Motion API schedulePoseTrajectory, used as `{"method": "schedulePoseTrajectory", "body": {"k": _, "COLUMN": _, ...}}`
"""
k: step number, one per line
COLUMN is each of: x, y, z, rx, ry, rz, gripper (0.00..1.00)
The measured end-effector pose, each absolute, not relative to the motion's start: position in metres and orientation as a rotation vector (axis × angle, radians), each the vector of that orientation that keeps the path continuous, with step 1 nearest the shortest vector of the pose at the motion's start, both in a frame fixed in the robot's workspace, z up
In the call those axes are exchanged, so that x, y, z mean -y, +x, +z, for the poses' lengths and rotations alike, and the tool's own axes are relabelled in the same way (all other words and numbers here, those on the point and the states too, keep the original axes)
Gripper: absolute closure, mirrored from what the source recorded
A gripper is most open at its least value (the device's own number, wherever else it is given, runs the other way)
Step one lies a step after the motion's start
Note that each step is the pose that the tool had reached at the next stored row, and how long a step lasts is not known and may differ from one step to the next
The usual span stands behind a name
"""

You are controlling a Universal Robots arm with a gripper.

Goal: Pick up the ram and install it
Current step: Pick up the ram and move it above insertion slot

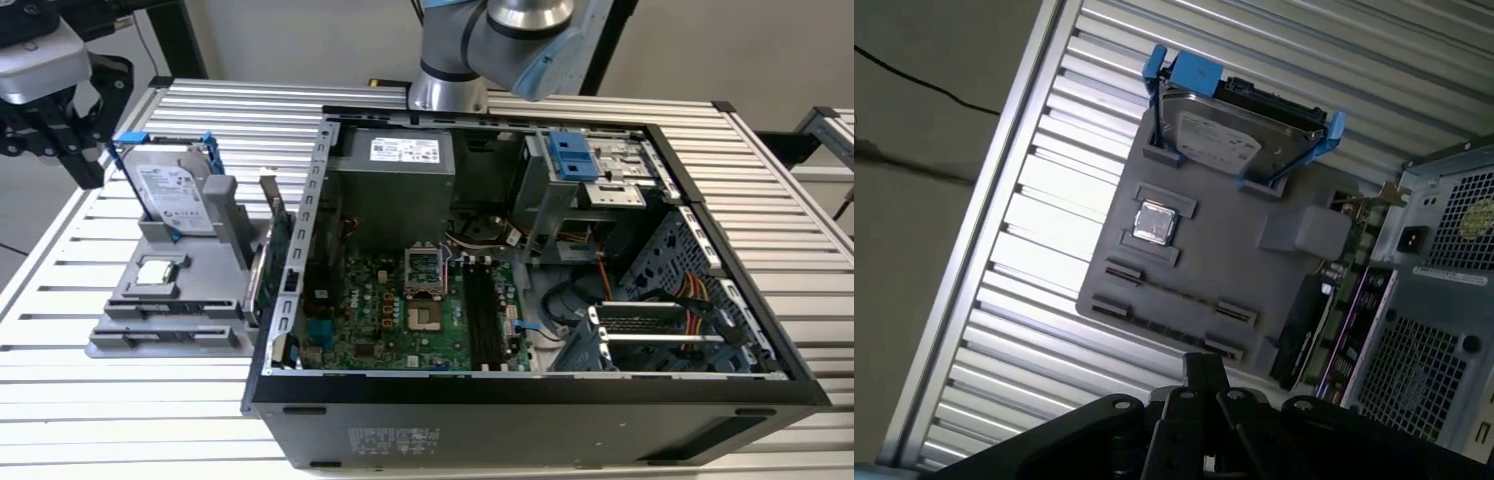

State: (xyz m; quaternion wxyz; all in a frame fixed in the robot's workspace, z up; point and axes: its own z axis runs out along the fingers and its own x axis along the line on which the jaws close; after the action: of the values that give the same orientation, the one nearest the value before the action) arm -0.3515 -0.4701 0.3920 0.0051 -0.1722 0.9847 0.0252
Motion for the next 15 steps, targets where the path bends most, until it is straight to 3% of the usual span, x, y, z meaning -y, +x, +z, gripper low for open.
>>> {"method": "schedulePoseTrajectory", "body": {"k": 15, "x": 0.4701, "y": -0.3517, "z": 0.3920, "rx": -3.061, "ry": -0.667, "rz": 0.079, "gripper": 1.00}}
